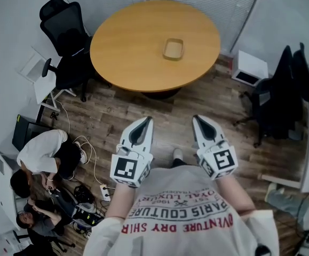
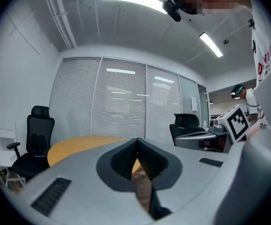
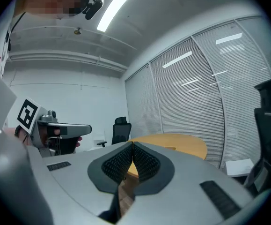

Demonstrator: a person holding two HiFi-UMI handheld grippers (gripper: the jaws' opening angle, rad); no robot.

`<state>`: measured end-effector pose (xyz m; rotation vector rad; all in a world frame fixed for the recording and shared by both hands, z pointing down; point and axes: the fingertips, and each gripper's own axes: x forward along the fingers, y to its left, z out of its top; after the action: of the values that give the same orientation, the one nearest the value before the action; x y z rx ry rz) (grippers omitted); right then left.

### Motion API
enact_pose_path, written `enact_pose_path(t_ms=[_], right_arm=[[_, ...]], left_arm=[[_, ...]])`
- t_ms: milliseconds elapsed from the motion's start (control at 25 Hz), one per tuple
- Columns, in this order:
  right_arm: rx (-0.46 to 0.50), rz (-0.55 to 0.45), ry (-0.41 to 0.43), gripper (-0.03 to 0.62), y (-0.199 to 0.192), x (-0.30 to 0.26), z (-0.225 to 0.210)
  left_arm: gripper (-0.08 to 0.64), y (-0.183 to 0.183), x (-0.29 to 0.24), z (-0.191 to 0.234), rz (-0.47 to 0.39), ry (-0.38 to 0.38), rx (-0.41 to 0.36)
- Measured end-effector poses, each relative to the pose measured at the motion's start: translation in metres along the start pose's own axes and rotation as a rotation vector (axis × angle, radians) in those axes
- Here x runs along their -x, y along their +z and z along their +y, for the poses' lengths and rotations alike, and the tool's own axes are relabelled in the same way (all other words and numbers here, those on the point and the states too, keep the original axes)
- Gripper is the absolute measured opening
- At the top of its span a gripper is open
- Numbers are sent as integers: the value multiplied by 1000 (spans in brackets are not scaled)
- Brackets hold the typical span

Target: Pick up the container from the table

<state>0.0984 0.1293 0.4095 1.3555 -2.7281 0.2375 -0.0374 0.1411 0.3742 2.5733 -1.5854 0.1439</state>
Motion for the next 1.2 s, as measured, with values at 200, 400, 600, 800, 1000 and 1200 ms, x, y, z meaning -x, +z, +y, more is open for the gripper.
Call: enact_pose_path(t_ms=[200, 400, 600, 800, 1000, 1200], right_arm=[[10, 14, 19, 2, 10, -33, -45], [6, 27, 5, 2, 10, -57, -80], [-15, 37, -18, 2, 7, -89, -109], [-7, 47, -73, 2, 11, -134, -142], [14, 58, -104, 2, 27, -196, -169], [-25, 71, -166, 2, 38, -262, -203]], left_arm=[[0, 6, -56, 11, 26, 20, -17], [2, -1, -96, 19, 57, 16, 4], [2, 1, -137, 43, 60, 2, 5], [2, -1, -192, 72, 61, -55, -2], [2, 14, -250, 116, 46, -96, -10], [2, 30, -310, 154, 31, -158, 7]])
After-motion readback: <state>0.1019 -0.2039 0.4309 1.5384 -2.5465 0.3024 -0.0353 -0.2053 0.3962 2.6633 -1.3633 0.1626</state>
